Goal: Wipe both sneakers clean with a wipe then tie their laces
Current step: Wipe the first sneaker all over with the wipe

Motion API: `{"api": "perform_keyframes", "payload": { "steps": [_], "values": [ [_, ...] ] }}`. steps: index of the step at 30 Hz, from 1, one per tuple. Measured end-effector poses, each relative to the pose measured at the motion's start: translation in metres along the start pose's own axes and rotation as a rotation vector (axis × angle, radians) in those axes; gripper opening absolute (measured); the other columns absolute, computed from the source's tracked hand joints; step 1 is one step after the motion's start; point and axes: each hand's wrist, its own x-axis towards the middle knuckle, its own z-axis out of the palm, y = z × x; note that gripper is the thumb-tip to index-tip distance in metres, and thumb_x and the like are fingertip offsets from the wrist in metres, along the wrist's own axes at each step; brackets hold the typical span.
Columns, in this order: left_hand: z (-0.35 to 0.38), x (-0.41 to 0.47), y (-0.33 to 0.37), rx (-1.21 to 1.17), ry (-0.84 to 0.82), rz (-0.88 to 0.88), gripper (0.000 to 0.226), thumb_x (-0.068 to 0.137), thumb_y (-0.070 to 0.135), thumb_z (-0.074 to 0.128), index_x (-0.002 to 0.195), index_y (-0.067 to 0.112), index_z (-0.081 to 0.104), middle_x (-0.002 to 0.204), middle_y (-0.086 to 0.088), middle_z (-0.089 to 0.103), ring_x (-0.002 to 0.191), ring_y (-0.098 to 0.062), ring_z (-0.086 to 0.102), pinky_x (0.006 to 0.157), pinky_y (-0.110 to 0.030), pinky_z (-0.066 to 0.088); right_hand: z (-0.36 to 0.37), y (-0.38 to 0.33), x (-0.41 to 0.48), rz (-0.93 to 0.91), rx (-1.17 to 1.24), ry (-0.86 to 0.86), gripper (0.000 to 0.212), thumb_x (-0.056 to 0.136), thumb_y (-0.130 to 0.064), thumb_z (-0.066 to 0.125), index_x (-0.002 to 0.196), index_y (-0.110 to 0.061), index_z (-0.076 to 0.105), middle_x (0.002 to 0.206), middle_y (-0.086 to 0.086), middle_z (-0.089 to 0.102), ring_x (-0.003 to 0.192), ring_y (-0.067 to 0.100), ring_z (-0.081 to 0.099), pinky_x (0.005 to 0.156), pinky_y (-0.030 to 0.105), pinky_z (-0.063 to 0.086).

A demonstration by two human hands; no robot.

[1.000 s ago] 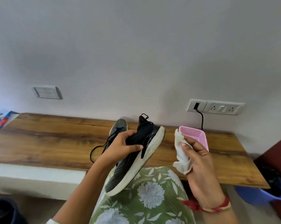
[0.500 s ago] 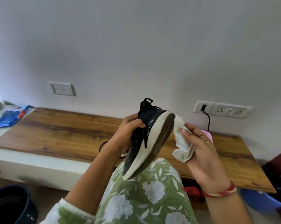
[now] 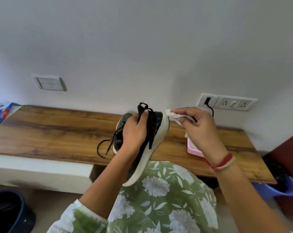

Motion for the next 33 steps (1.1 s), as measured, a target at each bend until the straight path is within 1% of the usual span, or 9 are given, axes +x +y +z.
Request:
{"api": "perform_keyframes", "payload": {
  "steps": [3, 5, 8, 10, 15, 20, 24, 27, 33],
  "values": [
    [0.0, 0.001, -0.009, -0.138, -0.02, -0.136, 0.03, 0.097, 0.041, 0.045, 0.085, 0.023, 0.066, 0.092, -0.004, 0.071, 0.09, -0.022, 0.067, 0.088, -0.044, 0.052, 0.016, 0.014, 0.014, -0.086, -0.252, -0.017, 0.029, 0.083, 0.0, 0.059, 0.093, -0.023, 0.073, 0.09, 0.001, 0.066, 0.084, 0.014, 0.061, 0.079, 0.025, 0.048],
    [0.001, -0.002, -0.009, -0.276, -0.046, -0.237, 0.023, 0.1, 0.034, 0.045, 0.097, 0.022, 0.064, 0.102, -0.006, 0.07, 0.093, -0.019, 0.067, 0.086, -0.039, 0.054, 0.023, 0.019, 0.022, -0.143, -0.33, -0.018, 0.028, 0.083, 0.0, 0.057, 0.096, -0.02, 0.072, 0.09, 0.003, 0.064, 0.083, 0.019, 0.06, 0.077, 0.032, 0.049],
    [0.006, -0.007, -0.006, -0.458, -0.071, -0.395, 0.029, 0.101, 0.03, 0.043, 0.114, 0.011, 0.06, 0.097, -0.006, 0.069, 0.071, -0.011, 0.069, 0.053, -0.022, 0.053, 0.03, 0.024, 0.034, -0.221, -0.416, -0.042, 0.027, 0.085, -0.002, 0.055, 0.099, -0.018, 0.071, 0.091, 0.005, 0.062, 0.086, 0.023, 0.058, 0.076, 0.035, 0.048],
    [0.009, -0.007, -0.007, -0.512, -0.079, -0.501, 0.037, 0.102, 0.035, 0.041, 0.122, 0.008, 0.056, 0.101, -0.009, 0.068, 0.073, -0.014, 0.068, 0.042, -0.019, 0.049, 0.036, 0.029, 0.039, -0.244, -0.478, -0.098, 0.026, 0.087, -0.003, 0.052, 0.102, -0.017, 0.07, 0.095, 0.006, 0.061, 0.092, 0.024, 0.056, 0.079, 0.036, 0.047],
    [0.01, -0.002, -0.012, -0.58, -0.051, -0.616, 0.054, 0.099, 0.048, 0.037, 0.124, 0.004, 0.055, 0.107, -0.012, 0.067, 0.088, -0.02, 0.064, 0.061, -0.031, 0.049, 0.05, 0.043, 0.036, -0.319, -0.608, -0.241, 0.028, 0.091, -0.007, 0.048, 0.109, -0.015, 0.067, 0.103, 0.004, 0.06, 0.097, 0.022, 0.052, 0.076, 0.025, 0.039],
    [0.005, -0.003, -0.02, -0.688, -0.041, -0.683, 0.055, 0.102, 0.044, 0.033, 0.127, -0.001, 0.052, 0.126, -0.019, 0.059, 0.116, -0.027, 0.057, 0.089, -0.035, 0.046, 0.067, 0.049, 0.019, -0.368, -0.606, -0.219, 0.028, 0.082, 0.002, 0.057, 0.103, -0.013, 0.069, 0.095, 0.007, 0.063, 0.085, 0.028, 0.057, 0.065, 0.036, 0.05],
    [-0.002, -0.005, -0.024, -0.821, -0.045, -0.729, 0.051, 0.103, 0.041, 0.031, 0.119, 0.0, 0.055, 0.119, -0.019, 0.063, 0.108, -0.025, 0.059, 0.085, -0.034, 0.046, 0.072, 0.056, -0.006, -0.4, -0.631, -0.198, 0.033, 0.074, 0.006, 0.064, 0.102, -0.01, 0.069, 0.092, 0.006, 0.063, 0.077, 0.026, 0.059, 0.057, 0.031, 0.051],
    [-0.005, -0.008, -0.025, -0.857, -0.057, -0.744, 0.052, 0.103, 0.041, 0.031, 0.123, -0.001, 0.054, 0.11, -0.014, 0.064, 0.103, -0.024, 0.059, 0.084, -0.034, 0.046, 0.068, 0.062, -0.022, -0.39, -0.59, -0.166, 0.034, 0.076, 0.007, 0.062, 0.106, -0.008, 0.067, 0.095, 0.007, 0.064, 0.083, 0.025, 0.058, 0.064, 0.031, 0.052],
    [-0.006, -0.007, -0.028, -0.833, -0.048, -0.738, 0.052, 0.103, 0.039, 0.031, 0.132, 0.0, 0.048, 0.129, -0.02, 0.058, 0.113, -0.027, 0.057, 0.088, -0.035, 0.045, 0.048, 0.061, -0.026, -0.159, -0.402, -0.239, 0.03, 0.086, -0.002, 0.054, 0.108, -0.017, 0.067, 0.098, -0.003, 0.061, 0.093, 0.012, 0.053, 0.082, 0.027, 0.045]
  ]
}}
